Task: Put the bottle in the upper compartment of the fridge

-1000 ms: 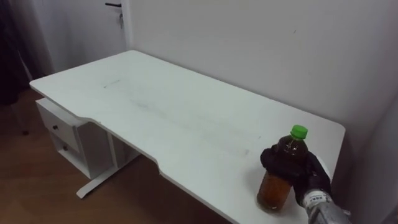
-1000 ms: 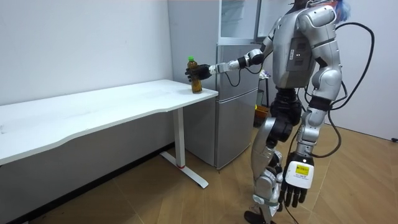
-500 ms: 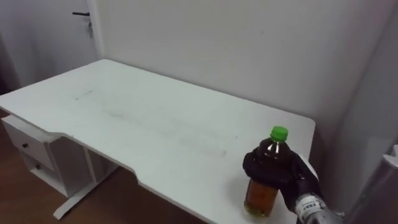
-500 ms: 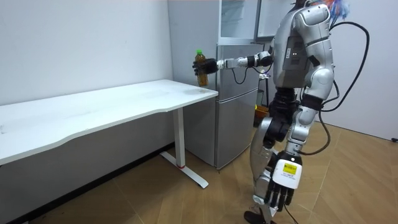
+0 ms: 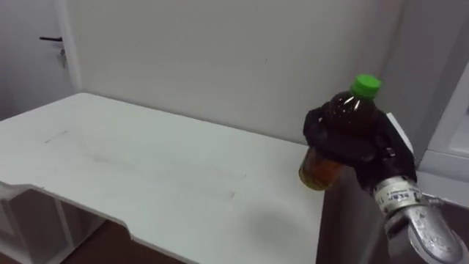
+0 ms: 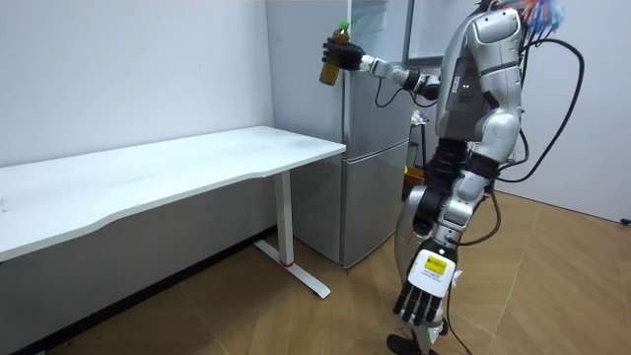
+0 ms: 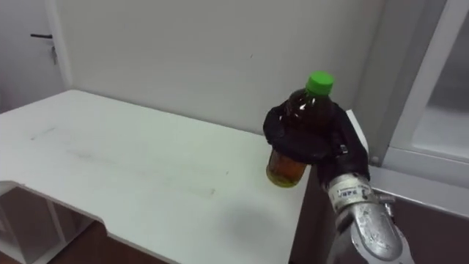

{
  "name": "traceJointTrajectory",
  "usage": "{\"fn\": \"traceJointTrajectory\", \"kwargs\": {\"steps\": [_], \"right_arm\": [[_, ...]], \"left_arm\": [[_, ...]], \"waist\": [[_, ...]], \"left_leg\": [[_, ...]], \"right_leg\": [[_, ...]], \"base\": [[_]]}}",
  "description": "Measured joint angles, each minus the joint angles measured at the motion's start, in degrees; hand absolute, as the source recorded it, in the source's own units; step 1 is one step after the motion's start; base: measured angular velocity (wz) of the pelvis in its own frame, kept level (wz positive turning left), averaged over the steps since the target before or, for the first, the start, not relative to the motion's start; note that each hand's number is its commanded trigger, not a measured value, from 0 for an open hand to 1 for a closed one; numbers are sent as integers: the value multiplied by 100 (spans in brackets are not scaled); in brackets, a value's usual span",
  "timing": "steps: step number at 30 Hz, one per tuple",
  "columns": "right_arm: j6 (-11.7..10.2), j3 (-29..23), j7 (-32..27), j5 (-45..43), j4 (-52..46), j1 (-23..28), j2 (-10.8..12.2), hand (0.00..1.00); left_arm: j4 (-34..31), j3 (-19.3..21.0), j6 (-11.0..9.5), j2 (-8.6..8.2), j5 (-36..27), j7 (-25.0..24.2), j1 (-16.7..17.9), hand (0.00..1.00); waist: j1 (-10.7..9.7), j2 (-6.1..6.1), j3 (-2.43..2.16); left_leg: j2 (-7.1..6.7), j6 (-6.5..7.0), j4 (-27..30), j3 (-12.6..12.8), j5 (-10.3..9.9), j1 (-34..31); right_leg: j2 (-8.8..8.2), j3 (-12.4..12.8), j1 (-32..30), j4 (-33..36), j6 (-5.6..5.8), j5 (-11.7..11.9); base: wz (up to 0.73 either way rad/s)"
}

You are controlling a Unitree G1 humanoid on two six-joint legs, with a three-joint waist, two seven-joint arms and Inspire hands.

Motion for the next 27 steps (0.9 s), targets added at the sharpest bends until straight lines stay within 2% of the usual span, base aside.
{"fn": "traceJointTrajectory", "kwargs": {"steps": [4, 5, 11, 15, 17, 23, 27], "right_arm": [[13, -120, -9, 117, -227, -215, -338, 100], [18, -179, -23, 114, -262, -299, -423, 100], [26, -541, -248, 610, -806, -315, -861, 100], [20, -604, -255, 595, -1022, -319, -957, 100], [20, -662, -283, 596, -1085, -319, -1212, 100], [18, -1201, -676, 578, -1091, -318, -1277, 100], [-25, -1389, -849, 542, -1091, -317, -1279, 100]], "left_arm": [[70, 0, -23, 2, -3, 1, -12, 0], [116, 0, -46, 5, -8, 6, -16, 0], [215, 30, -151, 14, -11, -6, -50, 0], [202, 170, -292, 11, -3, -6, -51, 0], [202, 277, -301, 20, -5, 9, -39, 0], [277, 384, -330, 18, -6, 22, 16, 0], [390, 417, -375, 17, -5, 26, 20, 0]], "waist": [[-195, 25, 24], [-269, 19, 22], [-372, -13, 1], [-507, -30, -8], [-559, -39, -14], [-624, -64, -20], [-688, -98, -7]], "left_leg": [[22, 0, -9, 116, -1, 22], [34, -1, -29, 160, -1, 48], [80, -13, -113, 338, -6, 193], [85, -14, -106, 362, -10, 188], [85, -10, -107, 388, -17, 199], [98, -17, -117, 470, -29, 298], [104, -18, -118, 508, -30, 311]], "right_leg": [[27, 123, -41, 7, -12, 17], [34, 157, -40, 8, -16, 23], [110, 326, -25, 0, -22, 26], [109, 346, -23, -3, -24, 27], [111, 384, -30, 9, -23, 27], [121, 468, 6, 33, -27, 30], [139, 521, 5, 51, -33, 33]], "base": [[-14], [-16], [-16], [-2], [-6], [-8], [-7]]}}
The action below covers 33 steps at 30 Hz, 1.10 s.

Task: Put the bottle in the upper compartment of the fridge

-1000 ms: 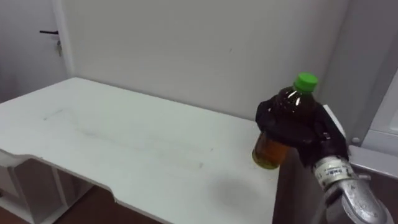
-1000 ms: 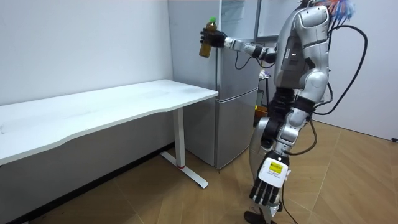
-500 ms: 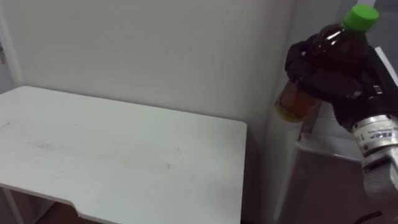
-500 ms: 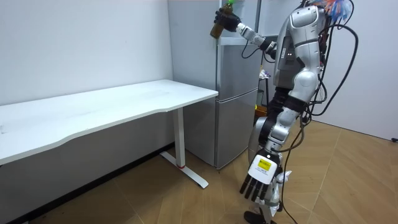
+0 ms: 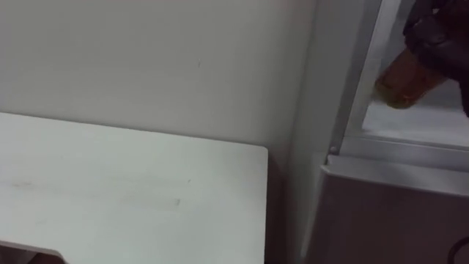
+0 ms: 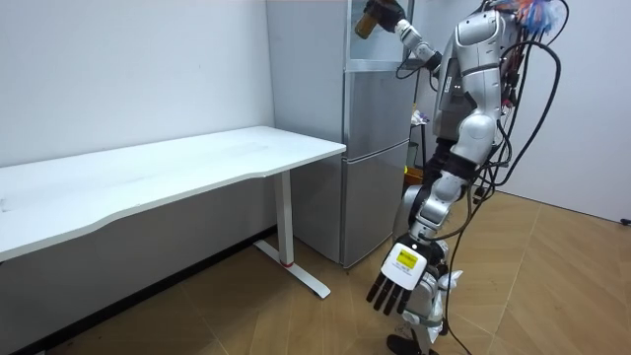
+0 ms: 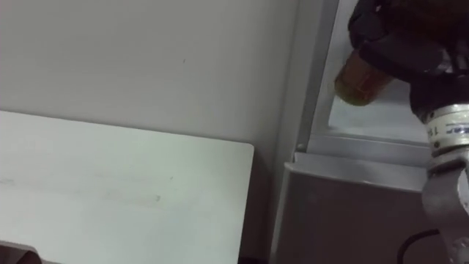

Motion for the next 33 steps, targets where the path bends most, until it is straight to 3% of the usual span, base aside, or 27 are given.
{"fn": "traceJointTrajectory", "kwargs": {"steps": [7, 12, 15, 17, 24, 27, 33], "right_arm": [[-121, -40, -96, 163, 445, 0, -19, 100], [-106, -82, -257, 342, 972, 0, -20, 100], [-75, -148, -424, 472, 1088, 0, -20, 100], [-76, -185, -515, 640, 1323, -11, -21, 100], [-110, -370, -790, 1049, 2335, -169, -56, 100], [-110, -413, -929, 1162, 2461, -266, -62, 100], [-112, -463, -1099, 1120, 3009, -548, -122, 100]], "left_arm": [[155, 17, -32, 1, -15, 6, 13, 0], [198, 30, 4, 1, -12, 6, 50, 0], [205, 33, 19, 1, -12, 1, 62, 0], [213, 33, 20, 1, -12, 1, 75, 0], [181, 69, 122, -2, -6, -31, 87, 0], [172, 225, 135, 2, -6, -25, 133, 0], [174, 494, 145, 5, 9, -27, 262, 0]], "waist": [[-84, -121, 51], [-72, -167, 23], [-57, -122, 18], [-39, -75, -8], [92, -83, -6], [92, -170, 18], [228, -235, -11]], "left_leg": [[12, -2, 43, 68, -34, 37], [8, 1, 41, 70, -38, 27], [8, 2, 37, 73, -37, 64], [13, 1, 21, 73, -36, 78], [13, -3, -24, 61, -41, 54], [12, -5, -1, 41, -39, 0], [16, -8, 26, 9, -38, -31]], "right_leg": [[16, 118, 5, 44, -5, 1], [17, 134, -15, 35, -4, 1], [20, 131, -15, 35, -5, 2], [29, 134, -1, 36, -5, 2], [33, 125, -12, 32, -3, 1], [40, 79, -10, -34, -4, 0], [55, 63, -25, -76, -12, 6]], "base": [[-7], [0], [0], [0], [0], [4], [1]]}}
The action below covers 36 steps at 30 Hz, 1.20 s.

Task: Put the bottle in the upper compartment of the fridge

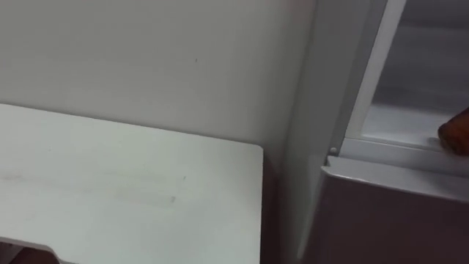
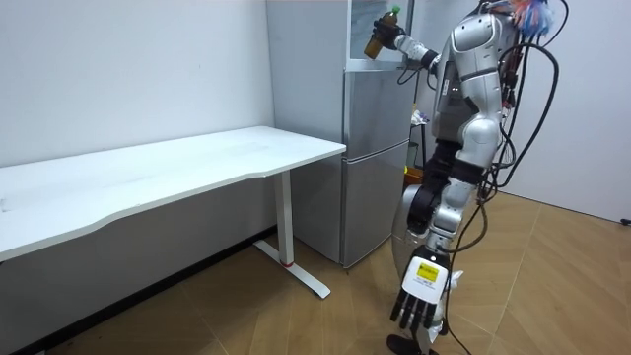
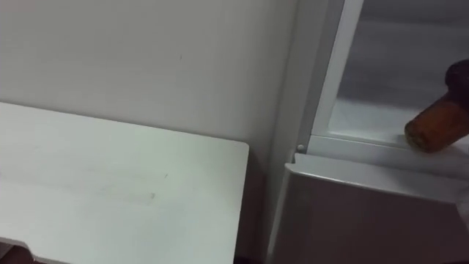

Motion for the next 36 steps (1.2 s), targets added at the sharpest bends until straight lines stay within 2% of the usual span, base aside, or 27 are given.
{"fn": "traceJointTrajectory", "kwargs": {"steps": [4, 10, 13, 18, 24, 28, 30, 33, 36], "right_arm": [[-11, 9, -45, -3, 231, -148, -49, 100], [-29, 53, -44, 9, 421, -314, -82, 100], [-30, 82, -59, 12, 433, -316, -82, 100], [-37, 245, -157, 18, 433, -345, -82, 100], [-128, 257, -556, 37, 449, -345, -82, 100], [-332, 263, -748, 34, 570, -345, -81, 100], [-448, 261, -786, 32, 626, -352, -83, 100], [-602, 314, -873, 14, 699, -425, -82, 100], [-727, 461, -857, 11, 1094, -723, -81, 100]], "left_arm": [[0, 10, -1, 12, 0, -7, 9, 0], [-20, 9, 11, 12, -13, -24, 24, 0], [-19, 9, 38, 12, -14, -35, 30, 0], [-53, -10, 82, 12, -37, -48, 40, 0], [-209, -16, 72, 20, -112, 4, 46, 0], [-206, -19, 72, 20, -245, 5, 89, 0], [-203, -19, 76, 18, -304, 6, 112, 0], [-191, -20, 99, 18, -313, 10, 151, 0], [-206, -23, 106, 27, -295, 10, 167, 0]], "waist": [[111, 14, -1], [257, 80, 40], [342, 87, 41], [361, 82, 38], [461, 94, 36], [519, 146, 65], [551, 169, 61], [615, 259, 62], [685, 363, 57]], "left_leg": [[1, -1, -7, -65, 0, 2], [3, -7, -24, -101, -3, 4], [2, -9, -8, -124, -4, 6], [-6, -10, 27, -175, -4, -7], [-32, -7, 101, -277, -3, -51], [-36, -9, 192, -376, -5, -138], [-35, -20, 270, -420, -23, -216], [-32, -27, 373, -475, -34, -313], [-32, -38, 396, -524, -23, -349]], "right_leg": [[3, -39, 15, 8, 0, 0], [-2, -71, 48, 8, 0, 0], [-1, -65, 67, 8, 0, 0], [-10, -95, 87, 12, 0, 0], [-40, -225, 112, 20, 3, -2], [-50, -330, 118, 11, 0, -1], [-47, -341, 90, 10, -4, 2], [-36, -379, 85, -36, -25, 15], [-71, -489, 97, -78, -34, 32]], "base": [[5], [3], [4], [5], [8], [13], [11], [10], [10]]}}
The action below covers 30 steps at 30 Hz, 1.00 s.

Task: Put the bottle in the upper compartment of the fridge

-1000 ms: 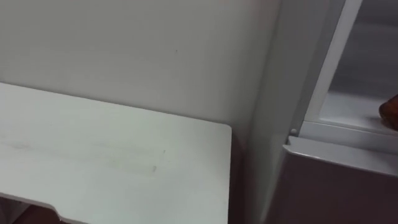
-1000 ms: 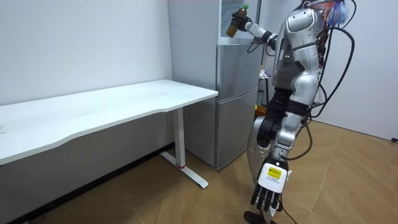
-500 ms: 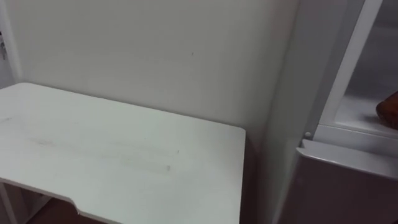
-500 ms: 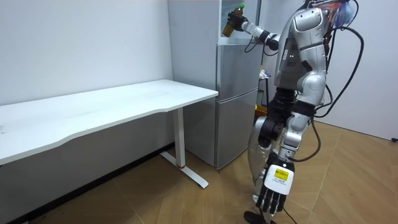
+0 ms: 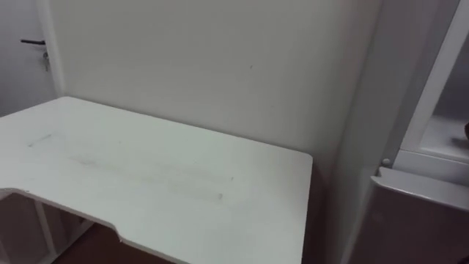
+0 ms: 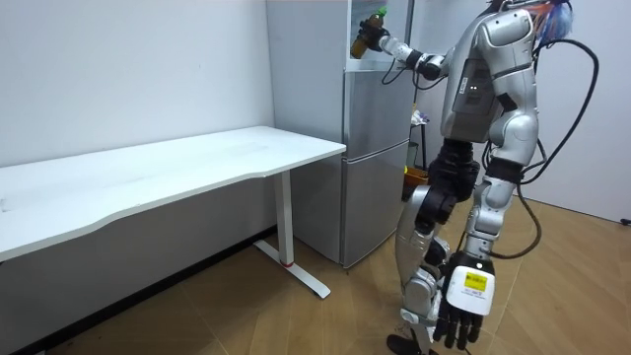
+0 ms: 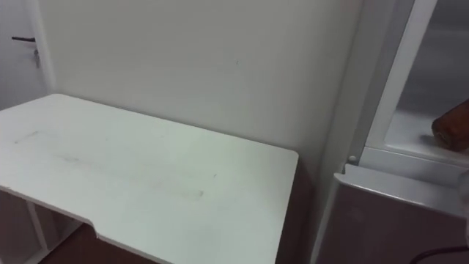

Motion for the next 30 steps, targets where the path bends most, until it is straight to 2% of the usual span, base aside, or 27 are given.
{"fn": "traceJointTrajectory", "kwargs": {"steps": [1, 3, 4, 5, 6, 7, 9, 11, 15, 23, 30], "right_arm": [[-19, 0, 1, 5, 70, -59, 0, 100], [-119, 1, 22, 2, 128, -78, 0, 94], [-188, 0, 75, -3, 207, -90, 0, 72], [-253, 2, 123, -1, 251, -97, 1, 46], [-275, 4, 148, -1, 258, -101, 1, 29], [-293, 7, 213, 0, 272, -112, 2, 0], [-311, 19, 365, 38, 406, -118, 2, 0], [-418, 4, 507, 145, 676, -219, 0, 0], [-454, 214, 831, 136, 1388, -294, -14, 0], [-339, 614, 1561, 57, 1704, -407, -122, 0], [-235, 669, 2017, 106, 1873, -413, -158, 0]], "left_arm": [[-5, 2, 0, 5, 1, 0, 13, 0], [-10, 2, 3, 27, 2, 0, 17, 0], [-33, 2, 8, 30, 4, 0, 19, 0], [-58, 1, 14, 29, 4, 0, 19, 0], [-66, 1, 14, 29, 3, 0, 19, 0], [-73, 1, 17, 30, 2, 0, 19, 0], [-127, 2, 55, 36, -23, 2, 19, 0], [-251, -1, 120, 28, -47, 8, 9, 0], [-243, -3, 122, 36, -48, 36, -13, 0], [-243, -35, 226, 62, -171, 99, -35, 0], [-381, -121, 226, 146, -184, 99, -54, 0]], "waist": [[21, 17, -11], [63, 6, -13], [122, -2, -13], [162, -8, -13], [175, -9, -12], [201, -6, -12], [223, -8, -10], [286, -4, -8], [283, -2, 3], [292, -35, 9], [292, -123, 8]], "left_leg": [[-3, -5, 2, -26, 14, -31], [-7, -19, 5, -70, 38, -92], [-4, -31, 6, -89, 46, -120], [-3, -42, 7, -112, 54, -147], [-3, -47, 6, -123, 58, -156], [-2, -53, 4, -140, 62, -159], [-4, -59, 3, -198, 65, -160], [1, -64, 4, -201, 66, -153], [0, -68, 20, -219, 67, -152], [9, -86, 16, -190, 72, -195], [33, -104, 14, -137, 85, -215]], "right_leg": [[-6, -20, -19, -4, -6, -7], [-15, -91, -76, -2, -19, -26], [-15, -133, -102, -3, -31, -31], [-14, -155, -108, -3, -41, -34], [-13, -162, -109, -4, -44, -36], [-12, -184, -108, -6, -54, -43], [-12, -239, -102, -12, -61, -53], [-11, -260, -92, -12, -70, -63], [-5, -307, -25, -18, -79, -57], [-10, -263, -162, 2, -99, -65], [8, -206, -195, 9, -127, -48]], "base": [[17], [16], [9], [9], [10], [11], [12], [5], [0], [-3], [-2]]}}
